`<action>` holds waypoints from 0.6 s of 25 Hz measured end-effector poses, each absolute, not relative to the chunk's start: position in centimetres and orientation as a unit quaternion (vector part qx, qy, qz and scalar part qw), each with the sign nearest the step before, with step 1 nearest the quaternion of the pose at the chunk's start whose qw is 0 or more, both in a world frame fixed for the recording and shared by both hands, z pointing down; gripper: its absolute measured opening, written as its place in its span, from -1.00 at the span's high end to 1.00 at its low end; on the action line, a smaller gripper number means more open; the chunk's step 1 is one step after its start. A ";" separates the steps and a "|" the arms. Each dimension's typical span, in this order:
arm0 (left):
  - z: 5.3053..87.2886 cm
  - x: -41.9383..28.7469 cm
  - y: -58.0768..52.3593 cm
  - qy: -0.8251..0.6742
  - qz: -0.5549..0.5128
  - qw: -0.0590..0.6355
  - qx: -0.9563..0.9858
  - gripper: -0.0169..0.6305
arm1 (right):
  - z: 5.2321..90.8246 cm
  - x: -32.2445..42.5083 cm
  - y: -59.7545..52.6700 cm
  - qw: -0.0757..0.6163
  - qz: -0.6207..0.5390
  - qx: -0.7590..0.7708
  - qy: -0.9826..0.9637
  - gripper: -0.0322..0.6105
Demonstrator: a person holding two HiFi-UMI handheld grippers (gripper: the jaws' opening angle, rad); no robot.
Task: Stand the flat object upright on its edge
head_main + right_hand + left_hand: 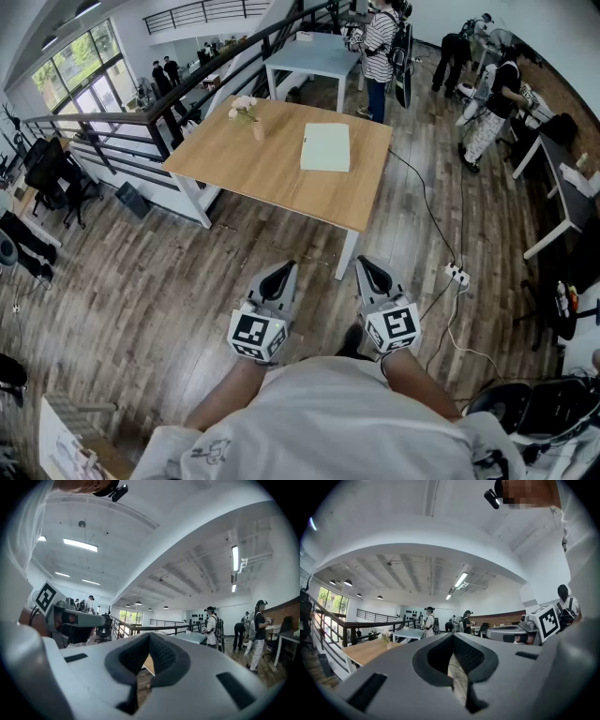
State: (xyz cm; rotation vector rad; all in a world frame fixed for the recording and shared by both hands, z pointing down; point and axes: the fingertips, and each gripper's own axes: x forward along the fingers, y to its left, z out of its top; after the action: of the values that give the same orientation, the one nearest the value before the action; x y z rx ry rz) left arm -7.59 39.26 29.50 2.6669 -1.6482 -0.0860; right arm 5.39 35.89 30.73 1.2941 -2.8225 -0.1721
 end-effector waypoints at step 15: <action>29.8 -9.1 38.8 -0.534 -0.032 -0.001 0.845 0.92 | 30.3 4.5 35.3 0.011 -0.055 0.425 -0.903 0.88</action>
State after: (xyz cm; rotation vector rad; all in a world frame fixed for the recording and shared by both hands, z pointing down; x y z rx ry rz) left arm -9.13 38.84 29.80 2.6550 -1.6788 -0.0997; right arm 4.50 35.27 30.33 1.3257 -2.8180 -0.1729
